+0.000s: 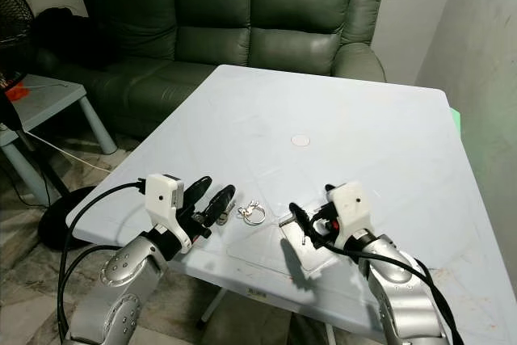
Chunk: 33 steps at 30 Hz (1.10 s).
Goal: Hang keys on a hook
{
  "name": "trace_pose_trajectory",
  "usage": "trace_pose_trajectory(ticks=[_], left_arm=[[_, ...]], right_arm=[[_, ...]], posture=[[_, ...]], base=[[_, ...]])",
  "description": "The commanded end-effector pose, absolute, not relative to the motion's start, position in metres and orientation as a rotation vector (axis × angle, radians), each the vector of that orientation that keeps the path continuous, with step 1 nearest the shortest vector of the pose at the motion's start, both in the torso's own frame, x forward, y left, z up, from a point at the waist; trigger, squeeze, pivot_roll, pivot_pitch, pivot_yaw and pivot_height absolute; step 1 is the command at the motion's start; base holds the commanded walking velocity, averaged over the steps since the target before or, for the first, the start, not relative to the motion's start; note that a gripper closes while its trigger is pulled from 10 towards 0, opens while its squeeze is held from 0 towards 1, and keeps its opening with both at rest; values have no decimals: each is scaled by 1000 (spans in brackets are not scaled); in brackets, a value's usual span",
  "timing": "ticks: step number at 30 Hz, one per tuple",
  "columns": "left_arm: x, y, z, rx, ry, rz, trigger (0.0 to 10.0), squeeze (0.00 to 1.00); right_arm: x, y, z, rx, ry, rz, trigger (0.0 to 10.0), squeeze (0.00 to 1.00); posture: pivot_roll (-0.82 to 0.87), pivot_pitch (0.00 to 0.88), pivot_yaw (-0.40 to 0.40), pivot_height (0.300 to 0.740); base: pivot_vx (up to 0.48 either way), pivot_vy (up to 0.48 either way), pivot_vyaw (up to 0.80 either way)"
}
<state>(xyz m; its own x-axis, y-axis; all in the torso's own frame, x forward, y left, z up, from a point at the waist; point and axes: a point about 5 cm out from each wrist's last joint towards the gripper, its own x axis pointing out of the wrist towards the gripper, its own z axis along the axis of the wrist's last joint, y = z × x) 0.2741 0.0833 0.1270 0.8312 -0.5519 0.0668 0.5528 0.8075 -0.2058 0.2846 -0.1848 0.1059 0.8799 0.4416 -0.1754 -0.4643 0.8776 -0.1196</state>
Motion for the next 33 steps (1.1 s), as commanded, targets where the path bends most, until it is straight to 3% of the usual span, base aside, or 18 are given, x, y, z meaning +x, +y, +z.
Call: trace_pose_trajectory(ticks=[1, 18, 20, 21, 22, 23, 24, 25, 33], left_arm=[[271, 84, 129, -210, -4, -597, 10000, 0], [266, 81, 128, -220, 6, -603, 10000, 0], [266, 82, 128, -220, 6, -600, 10000, 0], [266, 82, 128, -221, 6, -598, 10000, 0], [266, 82, 128, -221, 6, -597, 10000, 0], [265, 82, 128, -220, 5, -597, 10000, 0], [265, 82, 128, -221, 5, -597, 10000, 0], [265, 82, 128, -221, 6, -597, 10000, 0], [263, 83, 127, -224, 11, -591, 10000, 0]], right_arm=[[285, -176, 111, -153, 129, 481, 10000, 0], [292, -161, 91, -152, 243, 336, 9765, 0], [292, -163, 90, -148, 254, 319, 9098, 0], [292, -164, 89, -153, 259, 315, 8157, 0], [292, -164, 89, -158, 253, 318, 3647, 0], [292, -164, 89, -160, 249, 319, 3647, 0], [291, -165, 89, -163, 249, 320, 1412, 0], [291, -167, 89, -163, 243, 325, 0, 0], [288, -172, 88, -145, 257, 378, 0, 0]], posture=[[124, 0, 21, 740], [139, 0, 9, 740], [140, 0, 9, 740], [141, 0, 8, 740], [142, 0, 7, 740], [142, 0, 7, 740], [143, 0, 6, 740], [144, 0, 6, 740], [147, 0, 5, 740]], base=[[0, 0, 0], [0, 0, 0], [0, 0, 0], [0, 0, 0], [0, 0, 0], [0, 0, 0], [0, 0, 0], [0, 0, 0], [0, 0, 0]])
